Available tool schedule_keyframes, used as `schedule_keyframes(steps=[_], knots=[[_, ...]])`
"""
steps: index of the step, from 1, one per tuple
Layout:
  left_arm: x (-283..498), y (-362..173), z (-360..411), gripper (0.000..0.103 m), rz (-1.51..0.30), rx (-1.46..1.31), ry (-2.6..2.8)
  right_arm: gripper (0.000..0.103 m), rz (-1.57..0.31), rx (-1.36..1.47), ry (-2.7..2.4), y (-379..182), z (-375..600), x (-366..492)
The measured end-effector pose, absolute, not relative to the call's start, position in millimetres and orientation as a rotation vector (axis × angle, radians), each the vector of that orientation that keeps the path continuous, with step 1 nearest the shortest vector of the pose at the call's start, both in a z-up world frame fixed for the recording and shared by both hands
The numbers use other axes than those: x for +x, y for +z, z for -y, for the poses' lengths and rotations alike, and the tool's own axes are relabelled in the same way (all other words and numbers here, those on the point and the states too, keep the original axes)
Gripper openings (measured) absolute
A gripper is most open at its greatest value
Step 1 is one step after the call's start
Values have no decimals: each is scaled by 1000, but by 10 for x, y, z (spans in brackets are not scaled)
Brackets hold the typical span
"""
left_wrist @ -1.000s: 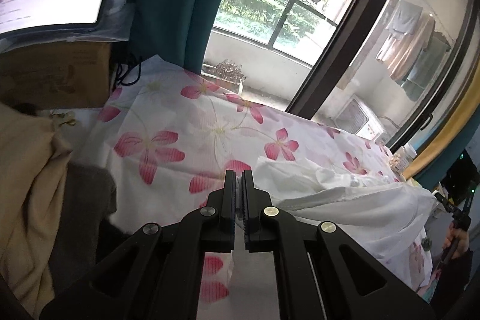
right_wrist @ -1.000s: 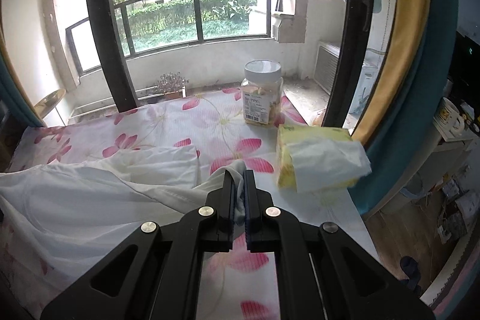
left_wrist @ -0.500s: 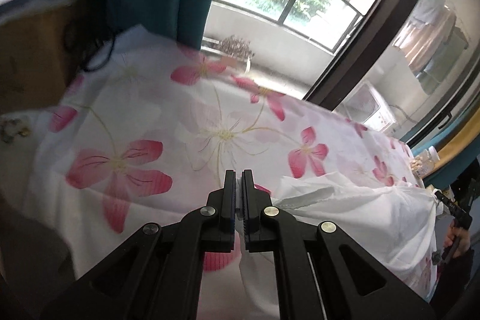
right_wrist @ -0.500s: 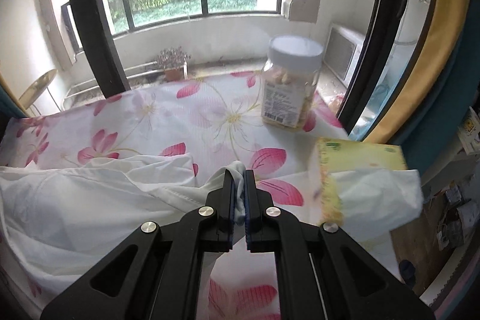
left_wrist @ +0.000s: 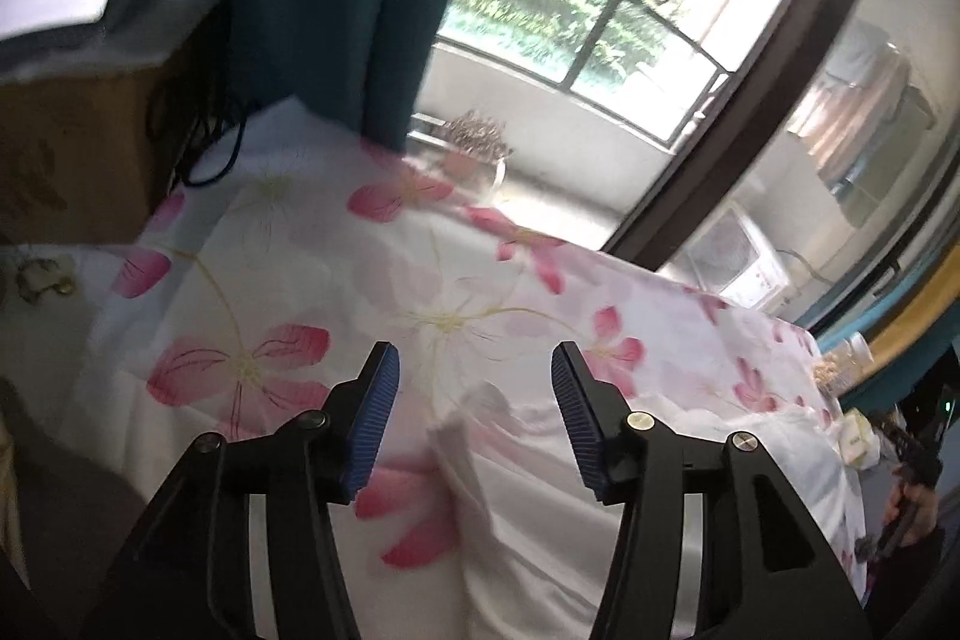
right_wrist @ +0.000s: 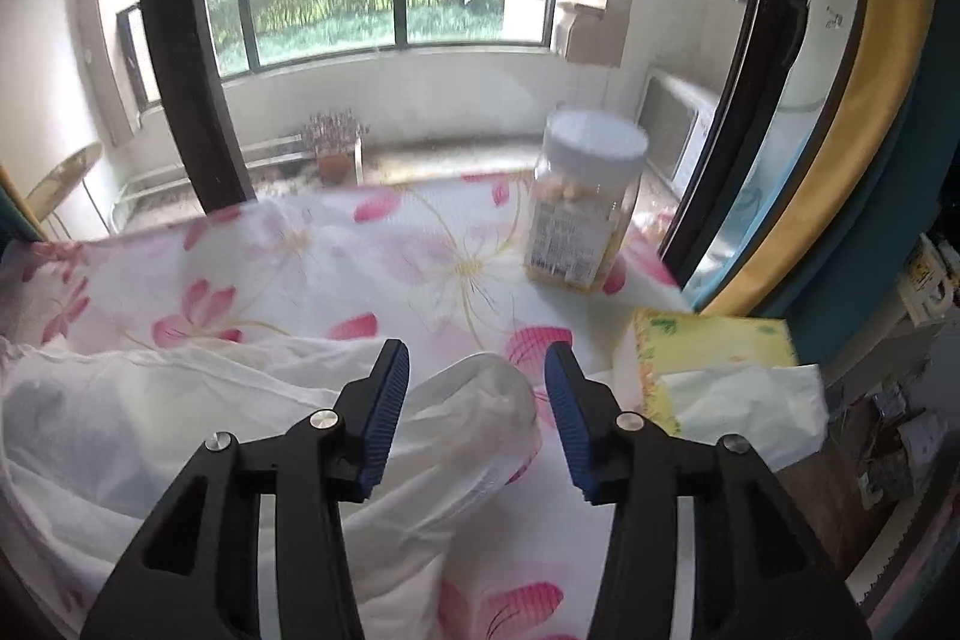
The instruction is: Fold large clothes
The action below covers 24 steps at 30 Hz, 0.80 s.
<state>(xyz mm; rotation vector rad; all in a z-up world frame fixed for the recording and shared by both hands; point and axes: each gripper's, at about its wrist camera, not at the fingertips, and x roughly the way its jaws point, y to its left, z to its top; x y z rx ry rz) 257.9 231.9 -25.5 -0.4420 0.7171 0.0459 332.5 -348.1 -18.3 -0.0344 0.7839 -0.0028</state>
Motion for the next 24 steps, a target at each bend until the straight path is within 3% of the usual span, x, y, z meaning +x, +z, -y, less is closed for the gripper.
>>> schedule_keyframes(steps=[9, 24], knots=[[2022, -397, -1507, 56, -779, -443, -155, 48, -708, -9, 68, 40, 3192, 2761], [1682, -884, -666, 56, -924, -449, -325, 48, -852, 112, 218, -670, 2841, 2107]])
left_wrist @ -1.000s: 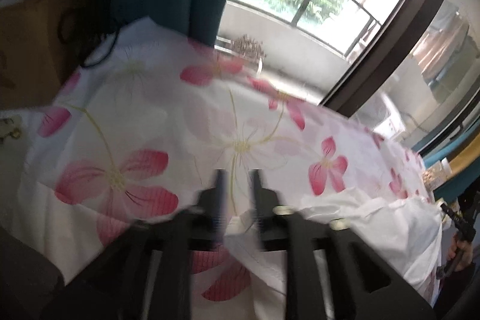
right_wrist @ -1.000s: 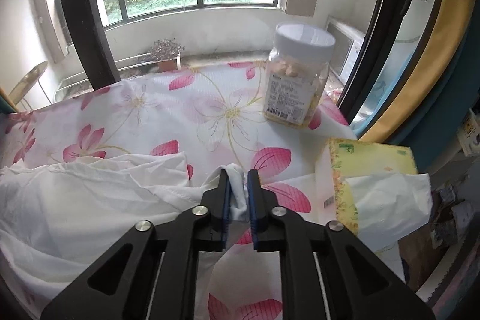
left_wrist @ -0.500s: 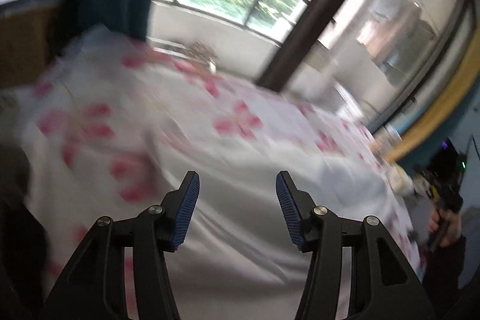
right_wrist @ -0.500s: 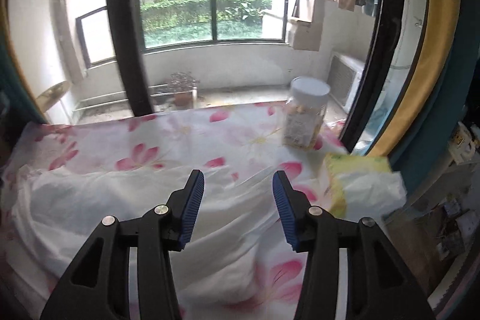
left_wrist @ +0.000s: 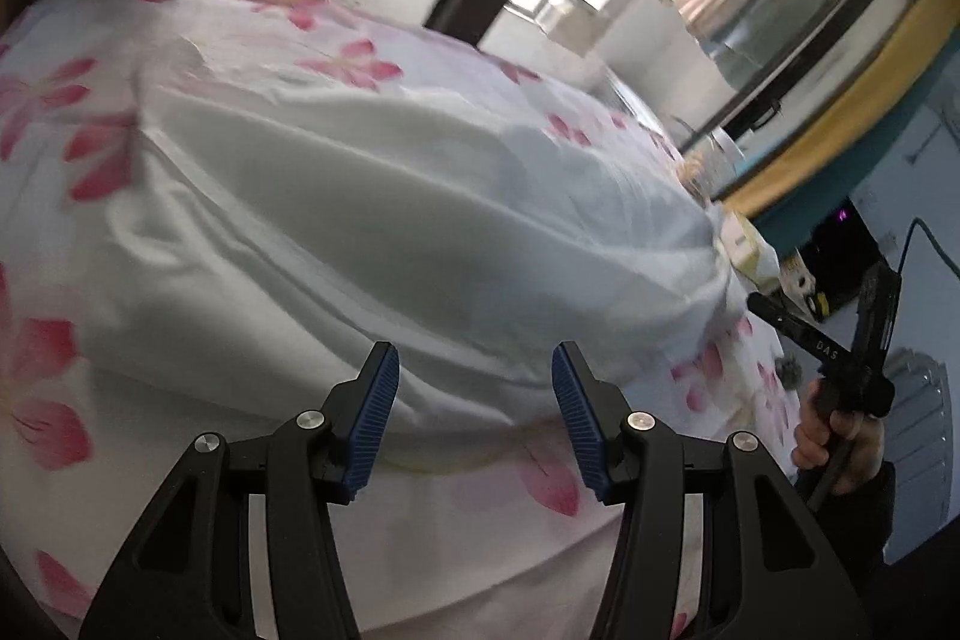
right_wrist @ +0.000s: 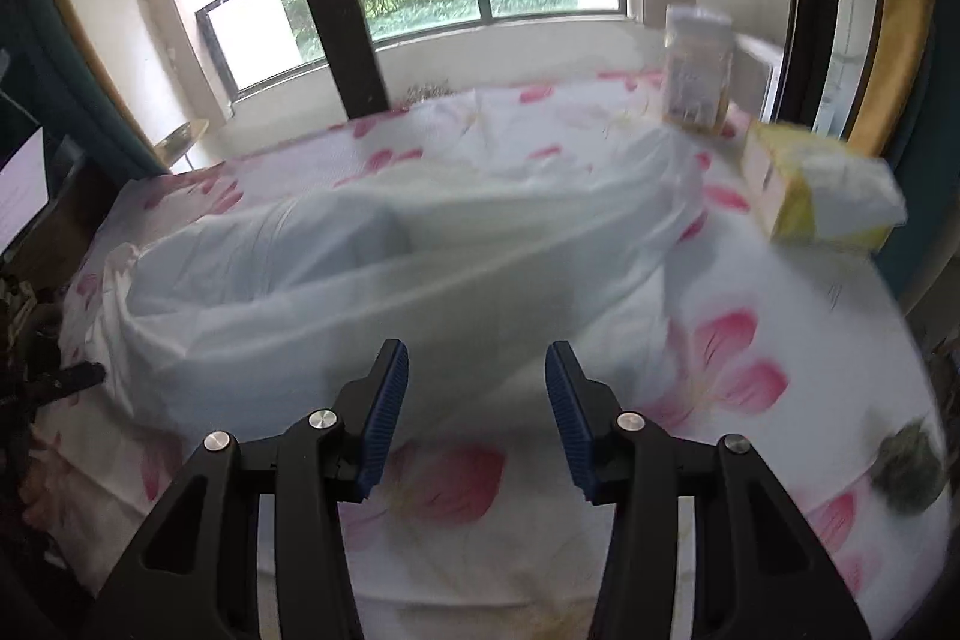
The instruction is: Fold large clothes
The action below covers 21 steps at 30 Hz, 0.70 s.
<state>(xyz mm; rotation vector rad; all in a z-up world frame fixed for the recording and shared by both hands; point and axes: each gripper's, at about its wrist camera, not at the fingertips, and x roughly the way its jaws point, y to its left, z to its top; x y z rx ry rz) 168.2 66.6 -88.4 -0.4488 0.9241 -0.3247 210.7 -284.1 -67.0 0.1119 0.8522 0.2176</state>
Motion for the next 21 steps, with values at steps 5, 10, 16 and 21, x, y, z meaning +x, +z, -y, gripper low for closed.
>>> schedule_keyframes(steps=[5, 10, 16, 21], knots=[[1678, -986, -567, 56, -946, -464, -335, 48, -887, 128, 283, -795, 2668, 2010], [1665, -972, -544, 56, -931, -463, -328, 48, -914, 143, 351, -892, 2489, 1999], [1613, -955, -562, 56, -924, -463, -326, 48, -951, 195, 442, -1015, 2314, 2026], [1603, -951, -585, 56, -917, -467, -323, 52, -967, 300, 512, -1101, 2217, 2097]])
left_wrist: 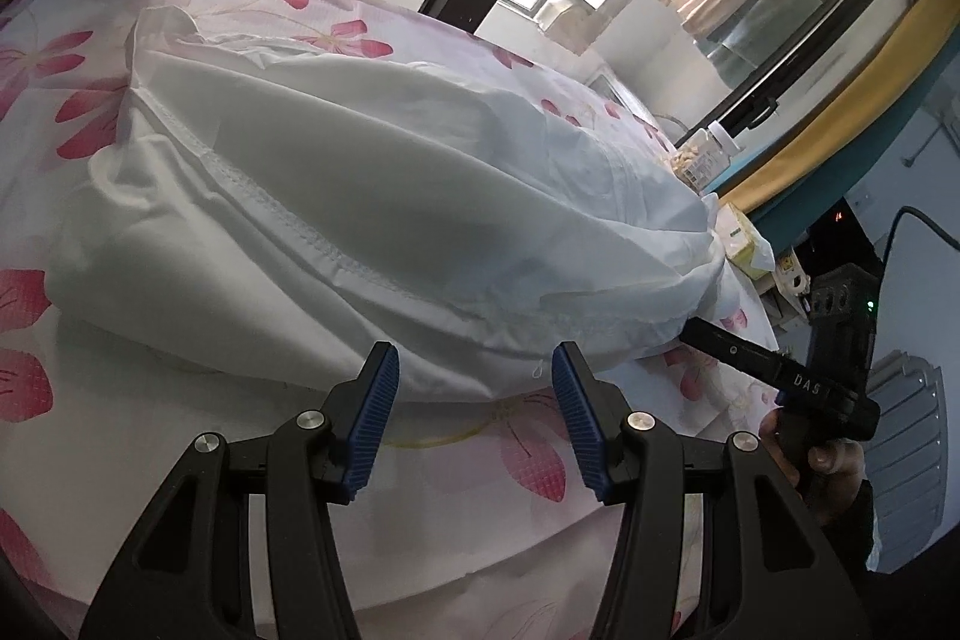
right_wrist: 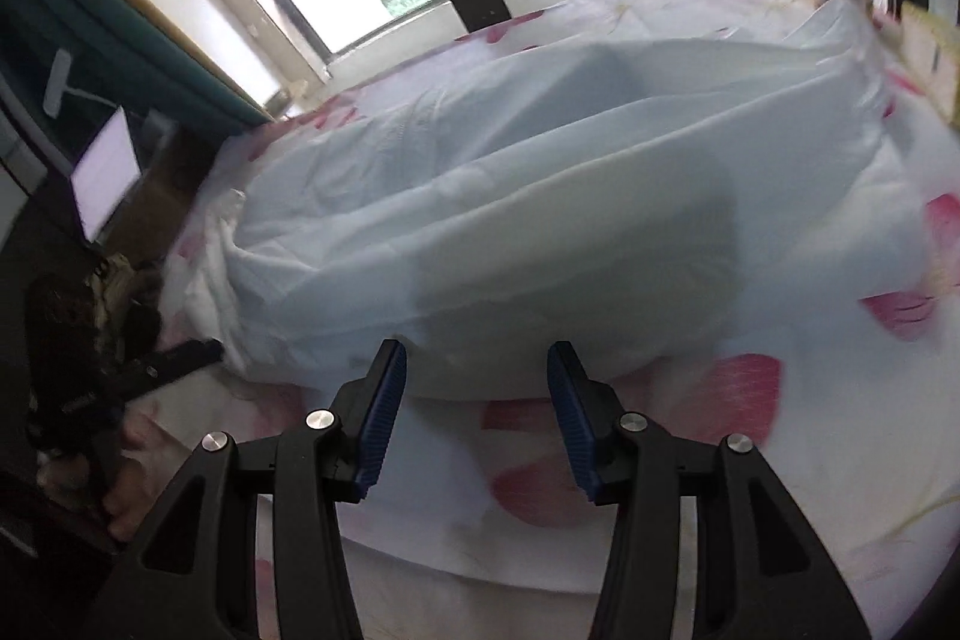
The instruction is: Fold large clothes
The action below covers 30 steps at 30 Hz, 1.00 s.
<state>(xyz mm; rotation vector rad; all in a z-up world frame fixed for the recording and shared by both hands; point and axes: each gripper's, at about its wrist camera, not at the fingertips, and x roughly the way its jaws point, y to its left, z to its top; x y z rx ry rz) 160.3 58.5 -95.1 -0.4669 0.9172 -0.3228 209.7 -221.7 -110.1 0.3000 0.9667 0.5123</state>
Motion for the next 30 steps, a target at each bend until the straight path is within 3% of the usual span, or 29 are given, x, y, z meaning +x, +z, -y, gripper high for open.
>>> schedule_keyframes(steps=[8, 10, 12, 15, 30], knots=[[1585, -908, -591, 56, -905, -445, -334, 54, -901, 398, 579, -985, 2205, 2153], [1595, -895, -575, 56, -901, -438, -337, 41, -879, 378, 580, -896, 2191, 2147], [1618, -877, -540, 56, -896, -429, -345, 21, -872, 346, 569, -809, 2164, 2157], [1657, -844, -438, 56, -887, -398, -362, 11, -838, 308, 549, -655, 2150, 2180], [2034, -664, -37, 58, -761, -123, -271, 3, -727, 257, 530, -86, 2074, 2601]])
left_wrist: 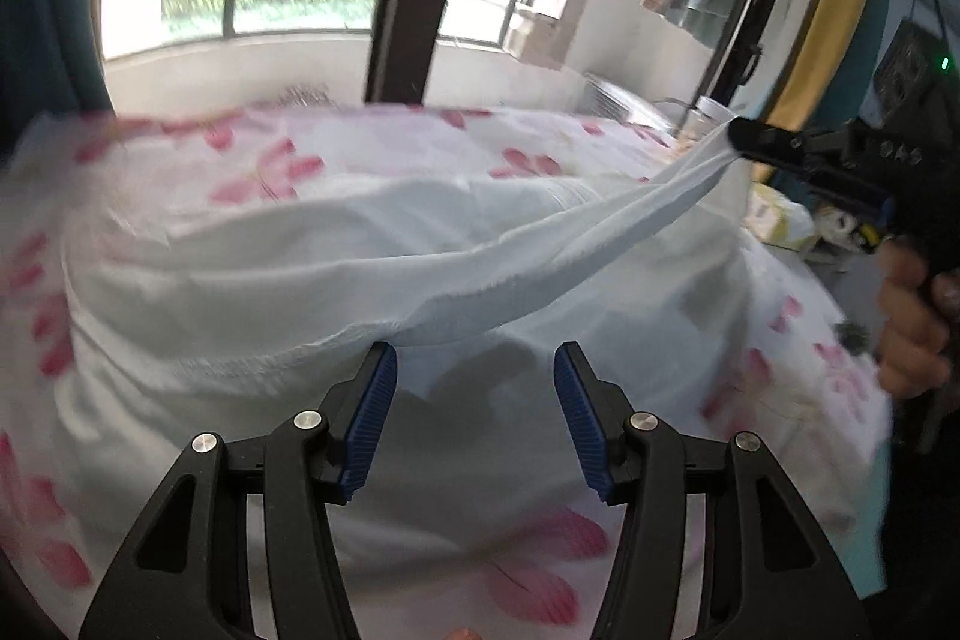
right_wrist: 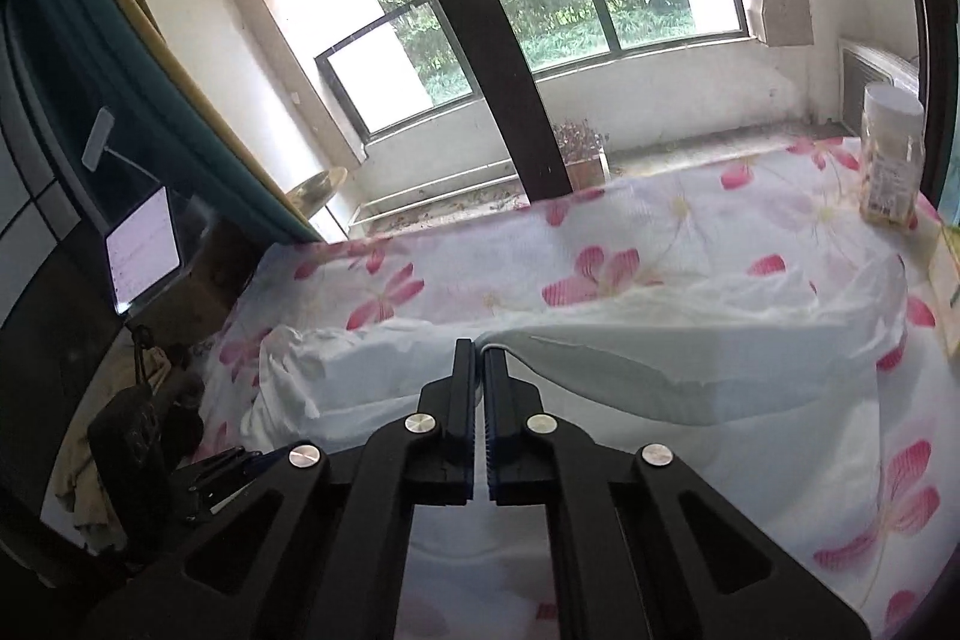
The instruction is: Fold large clothes
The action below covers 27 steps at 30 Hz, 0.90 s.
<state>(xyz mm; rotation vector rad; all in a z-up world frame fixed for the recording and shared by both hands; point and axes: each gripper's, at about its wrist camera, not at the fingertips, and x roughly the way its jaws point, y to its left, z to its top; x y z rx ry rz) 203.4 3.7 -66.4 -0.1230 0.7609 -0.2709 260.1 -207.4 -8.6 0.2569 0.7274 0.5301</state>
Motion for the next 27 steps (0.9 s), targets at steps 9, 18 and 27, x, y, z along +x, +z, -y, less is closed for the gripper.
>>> schedule_keyframes(steps=[9, 18, 27], knots=[[2281, -635, -107, 58, -740, 4, -143, 2, -712, 244, 520, 28, 2131, 2818], [2684, -510, -367, 58, -766, 4, -114, 2, -729, 237, 506, -44, 2174, 3204], [2639, -405, -740, 58, -842, -177, -325, 3, -834, 208, 379, -472, 2259, 3731]])
